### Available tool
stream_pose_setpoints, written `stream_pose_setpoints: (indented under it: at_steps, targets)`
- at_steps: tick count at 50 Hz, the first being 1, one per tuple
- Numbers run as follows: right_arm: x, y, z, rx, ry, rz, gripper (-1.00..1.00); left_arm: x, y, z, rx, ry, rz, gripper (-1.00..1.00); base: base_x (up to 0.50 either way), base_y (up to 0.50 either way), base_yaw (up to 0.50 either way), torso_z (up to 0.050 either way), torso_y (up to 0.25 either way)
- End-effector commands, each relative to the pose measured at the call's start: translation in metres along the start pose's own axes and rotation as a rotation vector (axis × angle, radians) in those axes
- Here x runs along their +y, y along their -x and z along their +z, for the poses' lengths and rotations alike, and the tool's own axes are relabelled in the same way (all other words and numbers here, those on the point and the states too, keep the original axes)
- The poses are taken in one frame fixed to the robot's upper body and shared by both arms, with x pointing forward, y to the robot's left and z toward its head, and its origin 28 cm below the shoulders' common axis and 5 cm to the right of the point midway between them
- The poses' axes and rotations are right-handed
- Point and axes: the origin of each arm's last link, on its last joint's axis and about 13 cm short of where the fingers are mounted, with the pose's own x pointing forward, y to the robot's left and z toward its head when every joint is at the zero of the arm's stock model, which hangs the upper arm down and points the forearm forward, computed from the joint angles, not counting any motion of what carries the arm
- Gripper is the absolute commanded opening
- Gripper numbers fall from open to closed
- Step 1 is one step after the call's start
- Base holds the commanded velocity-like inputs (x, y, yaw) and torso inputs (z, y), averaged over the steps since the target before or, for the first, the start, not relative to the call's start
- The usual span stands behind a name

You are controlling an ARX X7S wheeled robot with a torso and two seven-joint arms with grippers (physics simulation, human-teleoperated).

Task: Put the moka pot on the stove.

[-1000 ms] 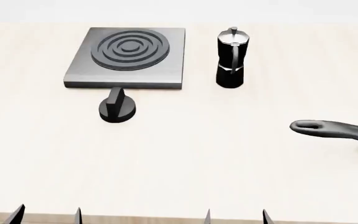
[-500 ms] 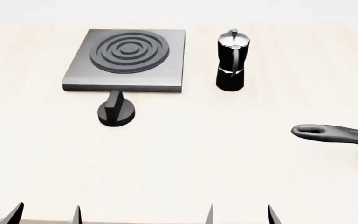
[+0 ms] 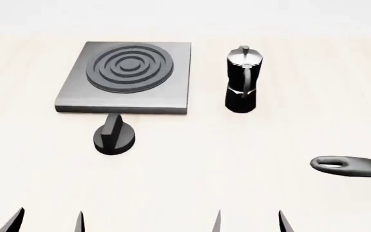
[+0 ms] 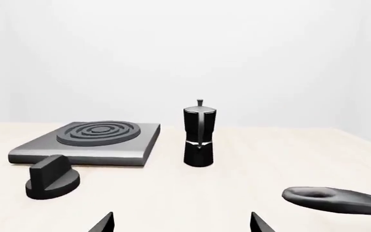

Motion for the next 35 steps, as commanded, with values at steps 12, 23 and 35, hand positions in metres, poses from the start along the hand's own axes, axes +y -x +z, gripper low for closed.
stream_pose_setpoints:
  at_steps: [12, 23, 35]
  targets:
    - [0.0004, 0.0006, -0.0015, 0.004, -0.008, 0.003, 1.00, 0.0000, -0.0001, 0.0000, -0.004, 0.004, -0.005, 1.00, 0.24, 0.00, 0.00, 0.000, 0.000]
    - [0.0010, 0.0004, -0.0036, 0.009, -0.010, 0.004, 1.00, 0.0000, -0.0001, 0.0000, -0.003, 0.004, -0.006, 1.00, 0.24, 0.00, 0.00, 0.000, 0.000]
    - [0.0012, 0.0002, -0.0043, 0.010, -0.013, 0.003, 1.00, 0.0000, -0.0001, 0.0000, -0.004, 0.003, -0.008, 1.00, 0.24, 0.00, 0.00, 0.000, 0.000]
